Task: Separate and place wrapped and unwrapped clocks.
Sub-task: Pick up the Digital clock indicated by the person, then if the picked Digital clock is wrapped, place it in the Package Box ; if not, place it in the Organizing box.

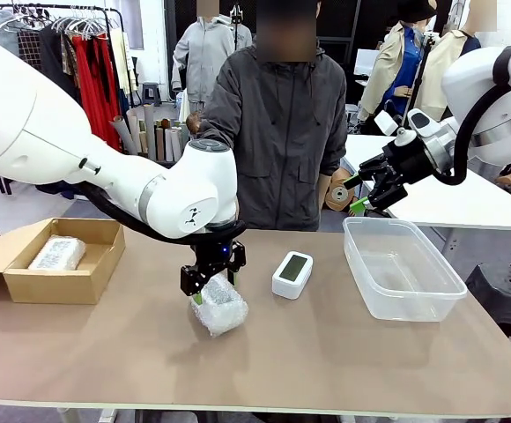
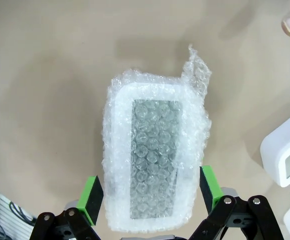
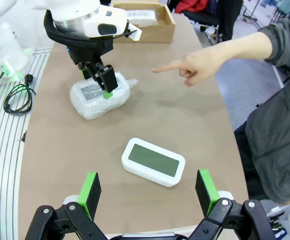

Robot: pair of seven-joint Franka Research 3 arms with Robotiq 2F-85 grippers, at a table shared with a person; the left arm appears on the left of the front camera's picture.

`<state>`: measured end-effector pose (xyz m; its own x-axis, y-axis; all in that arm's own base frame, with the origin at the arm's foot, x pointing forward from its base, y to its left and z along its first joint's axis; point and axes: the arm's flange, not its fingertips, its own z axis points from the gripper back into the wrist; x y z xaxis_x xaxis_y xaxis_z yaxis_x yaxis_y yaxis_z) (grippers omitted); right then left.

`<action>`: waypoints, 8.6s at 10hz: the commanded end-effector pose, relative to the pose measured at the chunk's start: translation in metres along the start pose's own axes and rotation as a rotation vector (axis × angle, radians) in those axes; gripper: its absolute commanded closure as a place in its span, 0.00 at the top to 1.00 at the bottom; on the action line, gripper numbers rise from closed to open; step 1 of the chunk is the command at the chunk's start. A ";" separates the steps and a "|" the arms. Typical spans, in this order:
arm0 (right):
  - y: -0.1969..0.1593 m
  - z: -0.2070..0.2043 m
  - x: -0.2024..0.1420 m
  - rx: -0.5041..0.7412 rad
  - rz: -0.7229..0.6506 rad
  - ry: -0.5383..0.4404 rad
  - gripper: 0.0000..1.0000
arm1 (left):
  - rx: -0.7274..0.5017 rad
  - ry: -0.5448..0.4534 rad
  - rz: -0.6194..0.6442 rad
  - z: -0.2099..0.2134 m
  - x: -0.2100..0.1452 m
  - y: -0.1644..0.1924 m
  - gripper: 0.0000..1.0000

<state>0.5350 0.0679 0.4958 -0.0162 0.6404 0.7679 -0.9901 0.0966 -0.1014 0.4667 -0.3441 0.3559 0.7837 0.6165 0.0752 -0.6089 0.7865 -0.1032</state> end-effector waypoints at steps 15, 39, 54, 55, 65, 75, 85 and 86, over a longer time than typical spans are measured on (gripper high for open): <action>0.000 0.001 0.001 -0.007 0.007 0.004 1.00 | 0.034 0.107 0.046 -0.049 0.006 0.000 1.00; 0.000 0.001 0.001 -0.007 0.007 0.004 1.00 | 0.147 0.042 -0.708 0.246 0.083 -0.109 0.00; 0.000 0.001 0.001 -0.007 0.007 0.004 1.00 | 0.104 0.006 -0.700 0.257 0.075 -0.097 0.00; 0.000 0.001 0.001 -0.007 0.007 0.004 1.00 | 0.104 0.006 -0.700 0.257 0.075 -0.097 0.00; 0.000 0.001 0.001 -0.007 0.007 0.004 1.00 | 0.104 0.006 -0.700 0.257 0.075 -0.097 0.00; 0.000 0.001 0.001 -0.007 0.007 0.004 1.00 | 0.055 0.175 -0.950 0.329 0.081 0.009 0.00; 0.000 0.001 0.001 -0.007 0.007 0.004 1.00 | 0.288 -0.196 -0.640 0.278 0.149 0.132 0.00; 0.000 0.001 0.001 -0.007 0.007 0.004 1.00 | 0.207 -0.249 -0.549 0.272 0.157 0.139 0.00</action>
<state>0.5350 0.0678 0.4957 -0.0160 0.6404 0.7679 -0.9902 0.0967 -0.1013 0.4854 -0.1447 0.6395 0.9772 0.0331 0.2099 -0.0923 0.9560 0.2785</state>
